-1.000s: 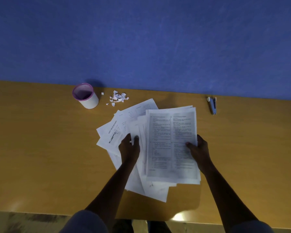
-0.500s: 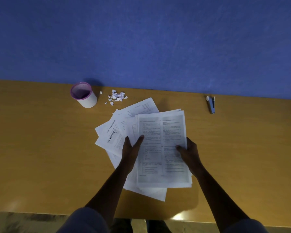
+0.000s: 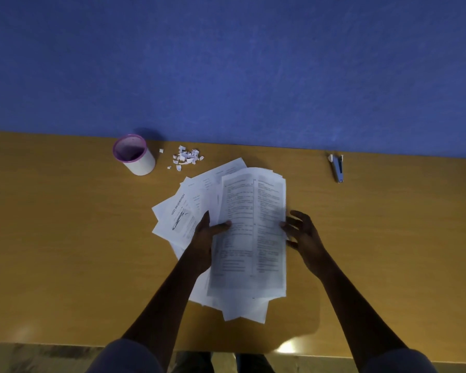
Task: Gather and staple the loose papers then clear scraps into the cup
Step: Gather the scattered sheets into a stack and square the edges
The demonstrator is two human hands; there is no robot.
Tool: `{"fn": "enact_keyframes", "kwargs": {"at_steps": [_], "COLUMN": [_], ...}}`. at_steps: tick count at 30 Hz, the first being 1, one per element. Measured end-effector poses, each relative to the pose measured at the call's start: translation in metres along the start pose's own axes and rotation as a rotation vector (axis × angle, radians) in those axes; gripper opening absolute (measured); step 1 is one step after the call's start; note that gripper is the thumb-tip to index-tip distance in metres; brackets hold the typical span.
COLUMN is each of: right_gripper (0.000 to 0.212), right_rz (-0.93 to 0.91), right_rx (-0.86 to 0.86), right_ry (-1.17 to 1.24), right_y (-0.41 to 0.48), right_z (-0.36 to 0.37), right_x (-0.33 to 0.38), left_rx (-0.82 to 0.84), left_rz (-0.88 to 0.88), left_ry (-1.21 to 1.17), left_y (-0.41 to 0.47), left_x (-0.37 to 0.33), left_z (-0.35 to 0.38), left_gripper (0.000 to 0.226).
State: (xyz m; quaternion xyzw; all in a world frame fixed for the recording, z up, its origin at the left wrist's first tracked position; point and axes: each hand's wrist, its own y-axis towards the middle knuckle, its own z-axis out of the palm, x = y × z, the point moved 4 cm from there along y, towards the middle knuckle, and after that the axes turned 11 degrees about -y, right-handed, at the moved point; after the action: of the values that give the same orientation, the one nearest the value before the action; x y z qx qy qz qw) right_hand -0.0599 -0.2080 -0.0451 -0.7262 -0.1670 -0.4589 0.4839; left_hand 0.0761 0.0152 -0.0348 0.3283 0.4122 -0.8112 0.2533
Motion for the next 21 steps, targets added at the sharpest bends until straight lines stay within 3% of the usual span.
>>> {"fn": "enact_keyframes", "kwargs": {"at_steps": [3, 6, 15, 19, 21], "right_gripper": [0.042, 0.043, 0.054, 0.054, 0.049], "right_rz": [0.106, 0.087, 0.031, -0.012, -0.025], "right_rx": [0.147, 0.227, 0.275, 0.100, 0.033], "right_ry": [0.161, 0.209, 0.155, -0.021, -0.062], "right_y": [-0.003, -0.004, -0.004, -0.002, -0.001], "right_z": [0.006, 0.009, 0.010, 0.009, 0.006], "right_x": [0.001, 0.003, 0.000, -0.007, -0.006], "left_rx": [0.008, 0.021, -0.040, -0.113, -0.302], "left_rz": [-0.056, -0.011, 0.106, 0.080, 0.091], "left_ry": [-0.052, 0.015, 0.236, 0.300, 0.415], "left_y": [0.001, 0.000, -0.005, -0.004, -0.002], "left_x": [-0.003, -0.008, -0.013, -0.010, -0.008], "left_z": [0.001, 0.002, -0.004, -0.001, -0.009], "left_gripper": [0.059, 0.059, 0.057, 0.022, 0.019]}}
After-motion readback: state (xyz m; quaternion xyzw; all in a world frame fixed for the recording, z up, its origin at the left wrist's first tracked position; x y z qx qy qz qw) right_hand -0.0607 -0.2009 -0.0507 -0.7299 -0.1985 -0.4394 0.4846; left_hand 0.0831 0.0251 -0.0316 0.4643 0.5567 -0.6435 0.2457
